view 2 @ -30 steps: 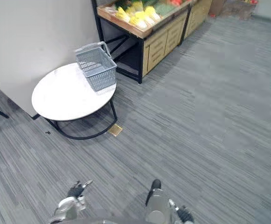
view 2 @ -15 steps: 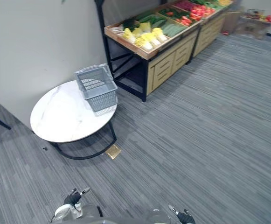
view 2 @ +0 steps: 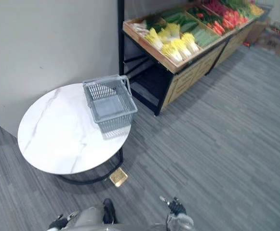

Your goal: Pick vegetable in the basket

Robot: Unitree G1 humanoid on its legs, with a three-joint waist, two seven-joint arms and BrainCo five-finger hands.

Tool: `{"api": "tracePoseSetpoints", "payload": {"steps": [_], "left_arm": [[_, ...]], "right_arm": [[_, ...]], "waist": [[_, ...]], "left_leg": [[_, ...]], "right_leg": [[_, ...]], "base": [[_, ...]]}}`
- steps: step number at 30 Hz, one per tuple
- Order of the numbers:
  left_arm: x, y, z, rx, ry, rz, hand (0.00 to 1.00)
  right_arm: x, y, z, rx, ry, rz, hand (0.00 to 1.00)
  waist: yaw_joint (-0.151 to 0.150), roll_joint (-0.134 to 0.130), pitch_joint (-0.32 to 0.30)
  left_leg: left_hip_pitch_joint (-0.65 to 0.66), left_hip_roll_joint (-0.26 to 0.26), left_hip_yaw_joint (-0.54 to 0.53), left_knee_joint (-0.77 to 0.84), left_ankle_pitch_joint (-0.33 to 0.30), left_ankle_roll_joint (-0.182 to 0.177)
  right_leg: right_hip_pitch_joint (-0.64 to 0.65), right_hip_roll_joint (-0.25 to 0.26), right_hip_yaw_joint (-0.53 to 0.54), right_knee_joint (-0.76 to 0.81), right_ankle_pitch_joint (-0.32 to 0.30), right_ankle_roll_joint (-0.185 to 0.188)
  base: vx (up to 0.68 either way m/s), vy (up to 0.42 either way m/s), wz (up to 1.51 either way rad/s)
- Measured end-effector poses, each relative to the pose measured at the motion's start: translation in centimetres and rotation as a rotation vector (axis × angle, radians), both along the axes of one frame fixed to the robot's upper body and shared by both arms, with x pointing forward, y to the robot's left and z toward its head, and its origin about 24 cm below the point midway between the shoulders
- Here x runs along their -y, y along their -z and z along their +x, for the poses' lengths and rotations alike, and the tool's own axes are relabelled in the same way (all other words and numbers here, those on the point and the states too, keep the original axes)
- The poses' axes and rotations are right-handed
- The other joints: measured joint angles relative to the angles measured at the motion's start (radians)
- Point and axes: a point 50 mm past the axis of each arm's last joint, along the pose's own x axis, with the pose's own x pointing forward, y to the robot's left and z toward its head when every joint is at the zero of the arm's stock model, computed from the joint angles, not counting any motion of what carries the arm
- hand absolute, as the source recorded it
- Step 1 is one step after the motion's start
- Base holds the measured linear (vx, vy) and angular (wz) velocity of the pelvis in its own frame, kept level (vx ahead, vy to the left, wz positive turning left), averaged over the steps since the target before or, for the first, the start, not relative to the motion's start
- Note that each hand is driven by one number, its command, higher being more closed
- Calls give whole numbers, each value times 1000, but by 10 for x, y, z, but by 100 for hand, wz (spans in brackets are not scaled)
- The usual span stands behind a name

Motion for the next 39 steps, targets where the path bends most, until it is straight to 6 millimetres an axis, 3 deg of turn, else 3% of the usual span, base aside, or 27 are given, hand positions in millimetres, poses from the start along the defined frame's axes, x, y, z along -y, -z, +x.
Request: {"api": "tracePoseSetpoints", "payload": {"steps": [2,3,5,7,9,10,11,12,13,14,15,18,21,23,26,31,33,36,39], "left_arm": [[8,3,-8,-23,18,-15,0],[8,3,-8,-24,23,-15,0],[11,1,3,4,54,-9,0],[13,0,10,36,58,-9,0],[15,-1,14,46,56,-13,0],[15,-1,14,48,52,-15,0],[14,-1,14,48,50,-15,0],[12,-1,14,50,47,-7,0],[10,-1,11,44,45,0,0],[17,1,8,34,42,-20,0],[26,3,4,29,37,-42,0],[27,4,2,28,34,-45,0],[23,4,-2,22,8,-40,0],[24,4,-5,21,-13,-48,0],[24,4,-7,15,-15,-45,0],[24,5,-8,3,-7,-44,0],[23,4,-7,5,5,-38,0],[22,4,-5,4,45,-28,0],[21,2,-1,5,122,-12,0]], "right_arm": [[5,-1,1,10,-10,-16,0],[6,-2,4,15,-21,-23,0],[9,-5,9,30,-58,-45,0],[9,-5,10,33,-58,-45,0],[10,-6,11,39,-57,-48,0],[10,-6,11,38,-55,-48,0],[10,-5,10,36,-53,-48,0],[10,-5,9,33,-47,-44,0],[12,-5,9,29,-44,-48,0],[16,-5,8,23,-45,-58,0],[26,-6,6,16,-49,-89,0],[38,-6,-4,-22,-67,-124,0],[41,-4,-14,-49,-85,-134,0],[42,-4,-16,-56,-85,-140,0],[40,-4,-14,-54,-74,-135,0],[46,-12,8,24,-30,-168,0],[50,-24,25,116,-27,-209,0],[63,-62,65,335,-55,-329,0],[90,-114,97,503,-185,-588,0]], "waist": [[-8,14,10],[-10,18,11],[-15,32,16],[-22,34,18],[-28,41,21],[-26,42,22],[-25,38,22],[-23,16,19],[-15,18,23],[-7,44,21],[-5,83,9],[-12,95,8],[-7,83,2],[-22,83,-3],[-35,89,-6],[-33,106,-18],[-33,101,-15],[-48,97,-15],[-53,97,-15]], "left_leg": [[126,-30,-24,-75,2,12],[162,-33,-29,-95,3,12],[254,-36,-84,-144,4,10],[290,-33,-135,-163,5,7],[304,-22,-182,-177,8,-7],[304,-12,-216,-179,1,-38],[304,-8,-234,-180,-5,-57],[304,-6,-271,-183,-19,-98],[314,11,-302,-190,-34,-144],[319,45,-305,-200,-28,-154],[320,90,-309,-218,-12,-169],[319,149,-361,-267,106,-203],[259,162,-380,-251,188,-206],[229,158,-338,-251,229,-203],[211,155,-123,-301,304,-192],[218,160,-28,-377,325,-190],[211,153,-1,-378,324,-190],[201,137,16,-378,323,-191],[199,134,34,-379,306,-193]], "right_leg": [[-99,-19,-45,202,-62,-53],[-114,-19,-71,216,-95,-68],[-143,-21,-192,126,-233,-129],[-163,-21,-240,-67,-278,-165],[-162,-8,-225,-330,-269,-161],[-160,2,-171,-508,-228,-156],[-161,3,-131,-582,-186,-159],[-160,-2,-49,-684,-95,-165],[-153,5,-12,-675,-64,-92],[-149,37,-28,-655,-75,-110],[-145,69,-71,-639,-130,-113],[-87,98,-199,-628,-198,-143],[-32,107,-294,-684,-206,-155],[-3,97,-359,-715,-202,-157],[32,95,-441,-755,-187,-161],[40,143,-460,-824,-149,-167],[29,143,-443,-849,-125,-166],[10,136,-414,-878,-90,-166],[-4,136,-396,-882,-73,-167]], "base": [[410,78,32],[433,35,52],[394,-38,79],[350,-155,94],[339,-256,93],[252,-274,69],[371,-508,86],[335,-591,83],[270,-508,70],[219,-467,58],[182,-337,52],[227,-431,100],[99,-199,88],[77,-109,89],[44,-40,73],[26,-21,9],[-15,24,-24],[-40,36,-24],[-60,29,-15]]}}
